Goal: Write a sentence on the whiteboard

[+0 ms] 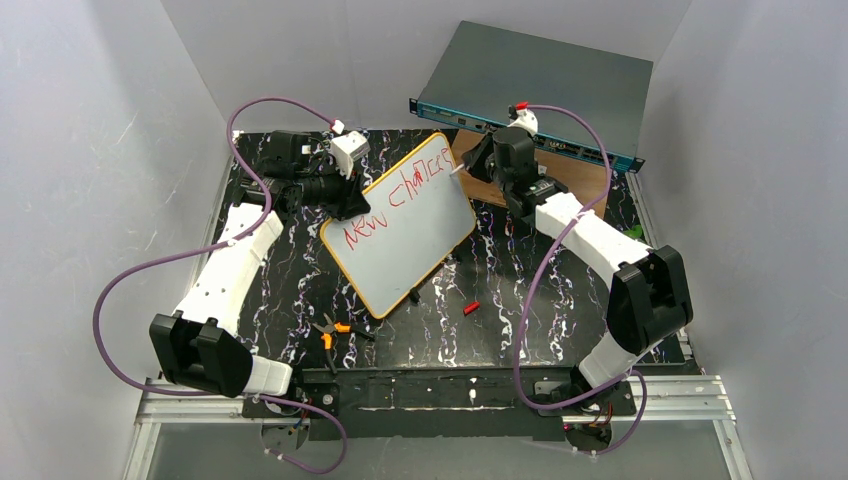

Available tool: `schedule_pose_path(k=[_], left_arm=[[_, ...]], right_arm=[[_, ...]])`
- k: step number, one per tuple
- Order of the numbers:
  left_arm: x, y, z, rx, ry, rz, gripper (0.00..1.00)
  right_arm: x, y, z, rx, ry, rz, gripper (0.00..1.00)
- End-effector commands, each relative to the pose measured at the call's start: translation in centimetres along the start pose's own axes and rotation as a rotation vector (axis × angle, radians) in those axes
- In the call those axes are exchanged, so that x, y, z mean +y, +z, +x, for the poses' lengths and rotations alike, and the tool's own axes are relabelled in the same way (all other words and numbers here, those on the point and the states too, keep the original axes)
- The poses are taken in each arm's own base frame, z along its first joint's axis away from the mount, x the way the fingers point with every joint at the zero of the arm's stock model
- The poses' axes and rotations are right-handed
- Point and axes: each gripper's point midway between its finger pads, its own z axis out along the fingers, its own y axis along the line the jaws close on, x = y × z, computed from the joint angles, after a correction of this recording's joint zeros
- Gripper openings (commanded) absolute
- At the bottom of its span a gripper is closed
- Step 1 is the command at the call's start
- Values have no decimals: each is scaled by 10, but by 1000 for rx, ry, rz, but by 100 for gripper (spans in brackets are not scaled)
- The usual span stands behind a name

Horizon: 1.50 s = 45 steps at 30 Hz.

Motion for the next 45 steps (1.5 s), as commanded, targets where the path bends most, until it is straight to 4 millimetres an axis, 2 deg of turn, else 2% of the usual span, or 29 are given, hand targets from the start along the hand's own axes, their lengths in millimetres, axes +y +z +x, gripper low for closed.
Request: schedule_pose_path(k=[1, 9, 14, 18, 24, 27, 30, 32, 39, 45], left_arm=[[6, -2, -16, -33, 120, -22, 0], [7, -2, -17, -34, 122, -23, 0], [6, 0, -16, -31, 119, -21, 0], [7, -1, -19, -36, 122, -26, 0], [9, 1, -18, -33, 114, -30, 0], [10, 2, -18, -32, 105, -31, 0], [11, 2, -19, -34, 97, -39, 0], [10, 1, -19, -34, 93, -39, 0], [10, 1, -16, -31, 80, -46, 0], [10, 2, -7, -17, 75, -55, 0]], right_arm=[[47, -13, -30, -62, 40, -128, 1], [52, -20, -38, -71, 49, -139, 1], [57, -41, -49, -89, 61, -154, 1], [51, -64, -49, -85, 72, -156, 1], [17, -98, -24, -55, 62, -118, 1], [3, -108, -9, -33, 47, -109, 1], [-3, -115, 2, -14, 10, -128, 1], [0, -119, 7, -8, -8, -162, 1], [33, -132, 42, 86, -121, -356, 1], [52, -138, 62, 151, -112, -463, 1]])
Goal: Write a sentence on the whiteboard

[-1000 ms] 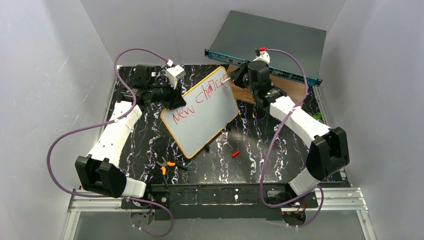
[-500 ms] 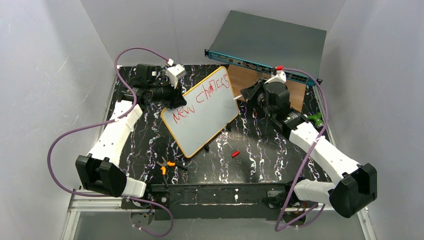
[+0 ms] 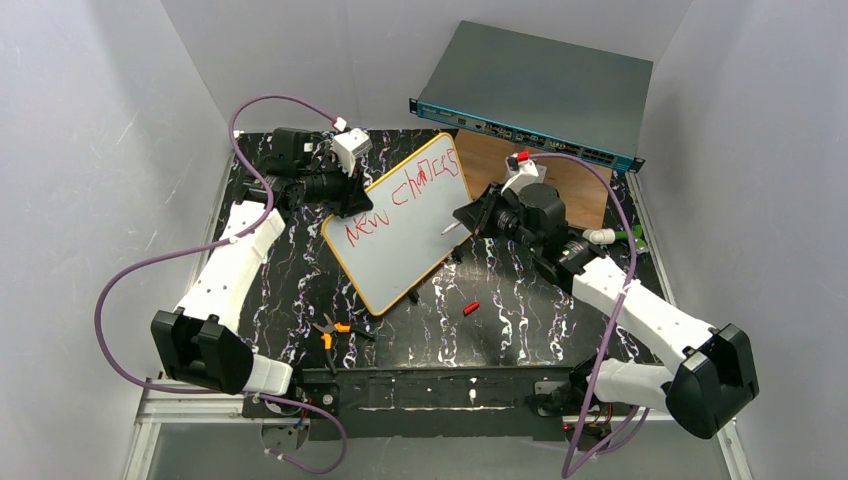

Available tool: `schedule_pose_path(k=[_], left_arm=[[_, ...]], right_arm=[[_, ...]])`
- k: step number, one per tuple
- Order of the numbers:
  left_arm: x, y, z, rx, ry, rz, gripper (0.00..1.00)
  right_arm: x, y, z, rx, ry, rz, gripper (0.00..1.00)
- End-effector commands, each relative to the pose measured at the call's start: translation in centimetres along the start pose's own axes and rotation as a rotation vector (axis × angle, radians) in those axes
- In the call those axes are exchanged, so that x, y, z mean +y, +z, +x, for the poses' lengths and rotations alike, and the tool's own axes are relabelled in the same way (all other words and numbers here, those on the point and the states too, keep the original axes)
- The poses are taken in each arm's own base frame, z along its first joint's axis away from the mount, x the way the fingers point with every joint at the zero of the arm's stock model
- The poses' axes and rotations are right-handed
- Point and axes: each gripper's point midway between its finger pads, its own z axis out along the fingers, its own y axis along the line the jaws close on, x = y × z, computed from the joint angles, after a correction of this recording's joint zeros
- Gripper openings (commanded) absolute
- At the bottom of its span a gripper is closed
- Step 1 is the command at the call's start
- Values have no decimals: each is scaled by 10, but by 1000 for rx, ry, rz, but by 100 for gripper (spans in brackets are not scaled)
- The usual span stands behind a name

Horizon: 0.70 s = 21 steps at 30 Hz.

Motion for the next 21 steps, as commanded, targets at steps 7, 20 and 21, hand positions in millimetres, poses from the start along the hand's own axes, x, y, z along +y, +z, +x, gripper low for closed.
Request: schedule_pose_path(k=[7, 20, 21], left_arm=[[10, -3, -2, -10, 77, -61, 0], [10, -4, -9, -27, 60, -67, 0], [10, -4, -9, -26, 61, -67, 0]], right_arm=[[65, 9, 8, 26, -36, -240, 1], [117, 25, 39, 52, -47, -368, 1], [121, 26, 42, 54, -50, -376, 1]])
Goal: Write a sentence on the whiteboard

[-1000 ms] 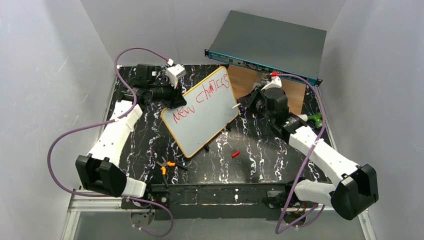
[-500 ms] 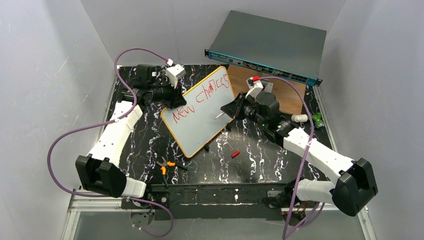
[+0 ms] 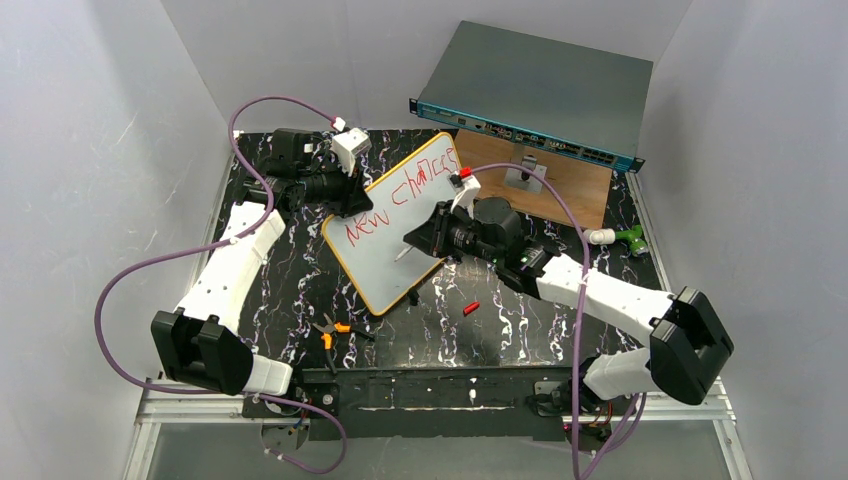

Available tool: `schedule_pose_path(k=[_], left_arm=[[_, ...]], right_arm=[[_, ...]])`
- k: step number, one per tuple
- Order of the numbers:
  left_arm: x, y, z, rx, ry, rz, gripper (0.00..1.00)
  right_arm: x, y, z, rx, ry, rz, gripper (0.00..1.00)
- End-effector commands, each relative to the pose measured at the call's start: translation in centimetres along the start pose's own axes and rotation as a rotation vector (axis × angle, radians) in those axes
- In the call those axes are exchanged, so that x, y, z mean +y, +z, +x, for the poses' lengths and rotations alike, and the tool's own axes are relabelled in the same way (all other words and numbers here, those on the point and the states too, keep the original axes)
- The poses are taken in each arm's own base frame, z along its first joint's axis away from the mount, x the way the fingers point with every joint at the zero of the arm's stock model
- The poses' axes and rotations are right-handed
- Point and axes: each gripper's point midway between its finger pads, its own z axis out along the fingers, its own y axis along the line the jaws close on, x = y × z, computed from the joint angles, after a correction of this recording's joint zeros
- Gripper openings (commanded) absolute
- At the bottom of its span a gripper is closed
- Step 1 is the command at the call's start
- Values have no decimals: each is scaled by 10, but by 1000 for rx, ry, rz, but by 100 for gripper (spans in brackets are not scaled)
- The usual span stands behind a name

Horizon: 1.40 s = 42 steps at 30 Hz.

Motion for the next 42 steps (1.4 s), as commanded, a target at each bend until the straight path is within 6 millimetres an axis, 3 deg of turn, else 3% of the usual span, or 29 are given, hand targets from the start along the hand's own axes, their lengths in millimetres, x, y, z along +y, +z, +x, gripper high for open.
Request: schedule_pose_path(k=[1, 6, 15, 20, 33, 42], left_arm=[[9, -5, -9, -20, 77, -54, 0], [8, -5, -9, -21, 74, -53, 0], [8, -5, -10, -30, 72, -55, 0], [9, -4, -8, -23, 53, -63, 0], [14, -4, 21, 34, -49, -128, 0], [16, -4, 20, 41, -50, -135, 0]], right_arm=[[39, 9, -28, -104, -28, -110, 1], [46, 14, -22, -111, -39, -123, 1], [26, 23, -7, -98, -61, -37, 1], [15, 28, -8, -161, 10, -5, 1], [21, 23, -10, -197, 74, -16, 1], [13, 23, -13, -222, 70, 25, 1]])
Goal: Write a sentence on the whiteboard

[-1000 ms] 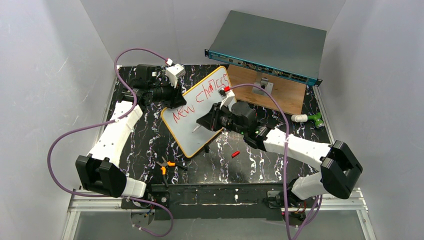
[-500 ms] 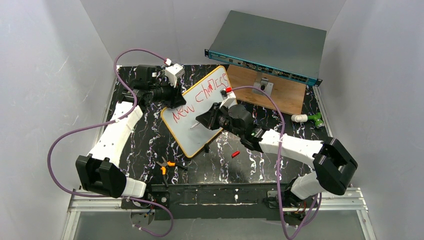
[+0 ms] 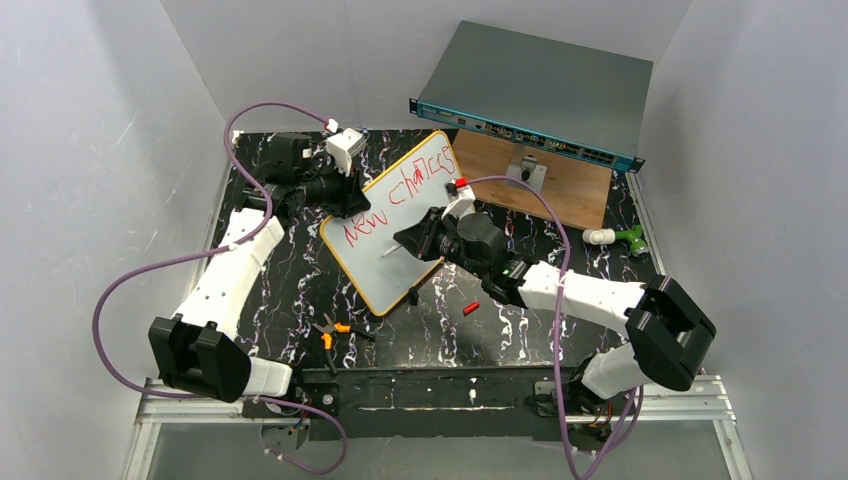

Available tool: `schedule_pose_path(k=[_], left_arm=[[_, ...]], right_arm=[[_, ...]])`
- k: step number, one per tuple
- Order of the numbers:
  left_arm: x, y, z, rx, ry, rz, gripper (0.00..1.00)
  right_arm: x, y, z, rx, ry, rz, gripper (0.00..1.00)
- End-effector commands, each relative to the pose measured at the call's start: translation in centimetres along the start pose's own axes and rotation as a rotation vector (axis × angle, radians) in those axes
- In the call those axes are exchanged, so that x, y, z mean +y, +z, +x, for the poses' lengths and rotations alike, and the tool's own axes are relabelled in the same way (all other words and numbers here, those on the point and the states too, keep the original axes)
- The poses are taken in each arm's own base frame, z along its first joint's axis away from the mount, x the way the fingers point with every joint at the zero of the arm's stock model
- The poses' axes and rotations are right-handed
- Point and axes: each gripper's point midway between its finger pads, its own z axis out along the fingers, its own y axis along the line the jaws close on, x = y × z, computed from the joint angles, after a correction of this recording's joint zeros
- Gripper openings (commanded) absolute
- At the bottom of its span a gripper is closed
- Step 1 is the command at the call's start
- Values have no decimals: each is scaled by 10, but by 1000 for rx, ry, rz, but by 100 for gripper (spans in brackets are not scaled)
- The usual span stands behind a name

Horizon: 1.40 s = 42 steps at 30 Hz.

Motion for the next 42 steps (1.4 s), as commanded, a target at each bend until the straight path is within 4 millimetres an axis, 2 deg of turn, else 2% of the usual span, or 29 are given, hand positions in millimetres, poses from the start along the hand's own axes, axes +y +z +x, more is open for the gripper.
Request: schedule_pose_path(k=[1, 6, 11, 18, 25, 34, 42], left_arm=[[11, -2, 13, 49, 35, -65, 0], [13, -4, 15, 61, 41, -80, 0], [15, 0, 13, 71, 36, -72, 0], [15, 5, 19, 83, 65, -53, 0], [16, 11, 27, 84, 131, -26, 0], [17, 20, 29, 45, 199, -4, 0], [17, 20, 29, 49, 192, 0, 0]], right_arm=[[14, -3, -26, -100, 2, -27, 1], [19, 9, -22, -101, 22, -44, 1], [17, 16, -6, -81, 42, -42, 1], [10, 24, -8, -132, 60, -24, 1], [9, 26, -12, -166, 68, -15, 1], [10, 17, -13, -187, 59, -9, 1], [10, 20, -6, -188, 47, 4, 1]])
